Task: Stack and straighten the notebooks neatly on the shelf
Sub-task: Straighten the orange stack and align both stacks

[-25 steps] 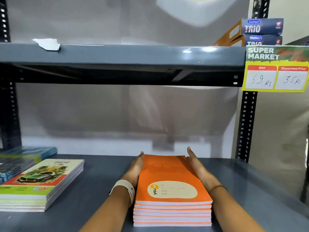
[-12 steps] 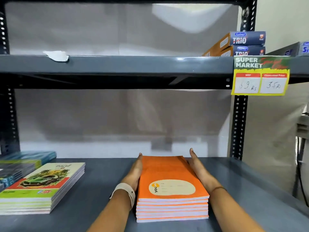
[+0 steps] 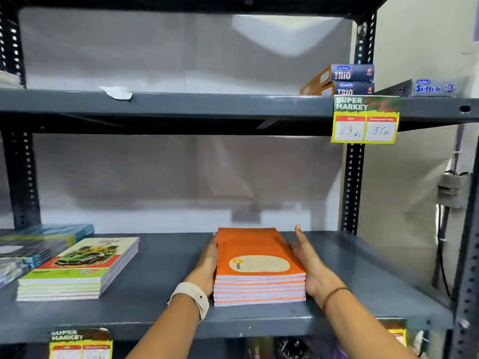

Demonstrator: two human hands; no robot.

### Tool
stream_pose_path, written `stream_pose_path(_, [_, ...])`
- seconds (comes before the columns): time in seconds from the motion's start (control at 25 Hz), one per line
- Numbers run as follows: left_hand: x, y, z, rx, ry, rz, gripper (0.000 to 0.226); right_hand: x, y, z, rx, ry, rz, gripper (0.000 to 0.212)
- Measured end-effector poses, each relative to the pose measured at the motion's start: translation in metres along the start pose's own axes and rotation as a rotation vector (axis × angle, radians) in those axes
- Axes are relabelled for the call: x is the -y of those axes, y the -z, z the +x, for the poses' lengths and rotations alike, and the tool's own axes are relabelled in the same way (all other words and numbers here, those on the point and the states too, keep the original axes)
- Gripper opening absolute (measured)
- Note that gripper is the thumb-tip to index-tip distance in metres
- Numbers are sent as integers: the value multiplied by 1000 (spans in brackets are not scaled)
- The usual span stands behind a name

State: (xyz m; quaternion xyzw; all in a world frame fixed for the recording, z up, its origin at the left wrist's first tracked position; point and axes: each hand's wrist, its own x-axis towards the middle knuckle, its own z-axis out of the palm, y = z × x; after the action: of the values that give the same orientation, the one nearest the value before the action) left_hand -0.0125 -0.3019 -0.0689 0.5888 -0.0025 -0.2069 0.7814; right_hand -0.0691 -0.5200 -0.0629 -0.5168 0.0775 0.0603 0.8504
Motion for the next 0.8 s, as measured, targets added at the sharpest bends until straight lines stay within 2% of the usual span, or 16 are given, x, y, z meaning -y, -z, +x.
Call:
stream_pose_path(0.36, [-4, -1, -3, 15, -10, -11, 69, -2, -5, 5, 0, -7, -5, 80])
stream_pose_path(0.6, [-9, -4, -12, 41, -27, 21, 61, -6, -6, 2, -24, 0, -37, 80])
stream_pose_path(0.72, [-11, -5, -24, 60, -29, 97, 69, -5, -8, -7, -55, 9, -58, 77])
stream_pose_path(0.8, [-10, -1, -36, 72, -66, 226, 75, -4, -7, -20, -32, 37, -150, 82])
